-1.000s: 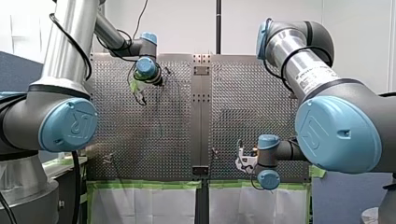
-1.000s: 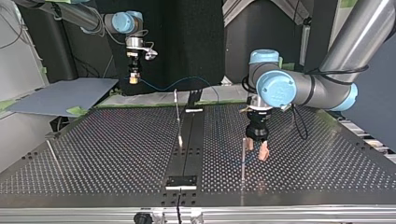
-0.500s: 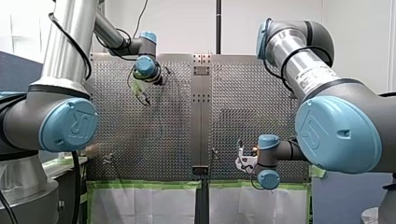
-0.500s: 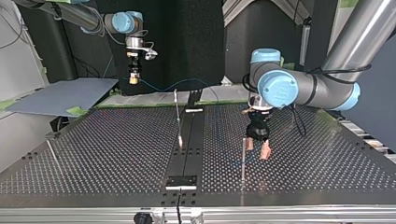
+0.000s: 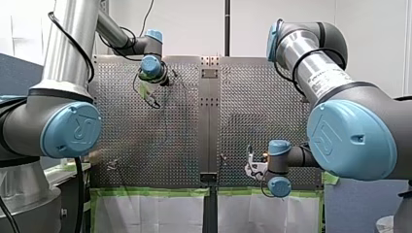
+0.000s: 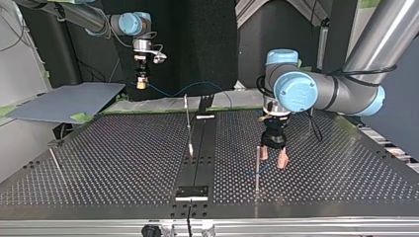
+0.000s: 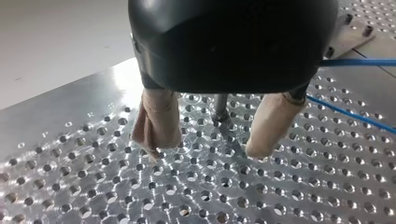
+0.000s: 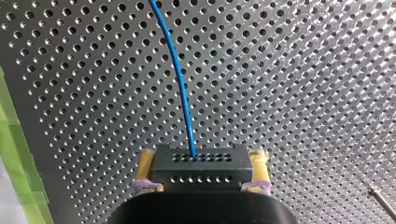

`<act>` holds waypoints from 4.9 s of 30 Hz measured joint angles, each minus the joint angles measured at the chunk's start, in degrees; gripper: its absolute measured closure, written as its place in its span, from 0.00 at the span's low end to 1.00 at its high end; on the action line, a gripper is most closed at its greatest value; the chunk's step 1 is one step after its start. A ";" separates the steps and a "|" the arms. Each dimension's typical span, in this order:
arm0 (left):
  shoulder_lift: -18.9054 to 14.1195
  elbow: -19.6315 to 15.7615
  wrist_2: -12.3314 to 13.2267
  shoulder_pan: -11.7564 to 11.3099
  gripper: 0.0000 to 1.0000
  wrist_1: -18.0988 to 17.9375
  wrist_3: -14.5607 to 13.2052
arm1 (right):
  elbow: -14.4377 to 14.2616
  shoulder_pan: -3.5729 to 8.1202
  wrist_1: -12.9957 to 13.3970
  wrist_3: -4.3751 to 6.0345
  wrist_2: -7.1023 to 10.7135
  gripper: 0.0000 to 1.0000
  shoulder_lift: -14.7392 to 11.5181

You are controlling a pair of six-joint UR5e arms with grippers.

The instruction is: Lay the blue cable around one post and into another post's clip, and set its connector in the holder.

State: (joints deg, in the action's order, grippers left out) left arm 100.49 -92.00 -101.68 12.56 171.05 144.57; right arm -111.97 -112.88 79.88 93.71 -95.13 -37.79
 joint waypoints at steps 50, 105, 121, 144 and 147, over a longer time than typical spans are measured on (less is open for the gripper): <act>-3.26 -0.04 3.29 -1.12 0.00 6.00 27.76 | -0.03 -0.42 0.07 0.00 0.02 0.88 0.02; -3.00 6.35 -8.36 -0.78 0.00 9.74 11.62 | 0.00 -0.72 0.38 0.09 0.20 0.88 0.03; 1.86 7.38 -7.55 -0.86 0.00 7.30 2.70 | -0.02 -0.81 0.34 0.01 0.21 0.88 -0.01; 6.23 7.21 -6.17 -0.09 0.00 12.68 -9.33 | -0.01 -0.81 0.45 0.02 0.29 0.88 0.02; 6.23 7.21 -6.26 -0.08 0.00 12.88 -8.45 | -0.02 -0.81 0.46 0.04 0.29 0.88 0.03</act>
State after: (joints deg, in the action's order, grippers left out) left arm 106.72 -84.79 -107.94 12.48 183.93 136.13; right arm -111.99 -113.68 80.34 93.74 -94.84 -37.76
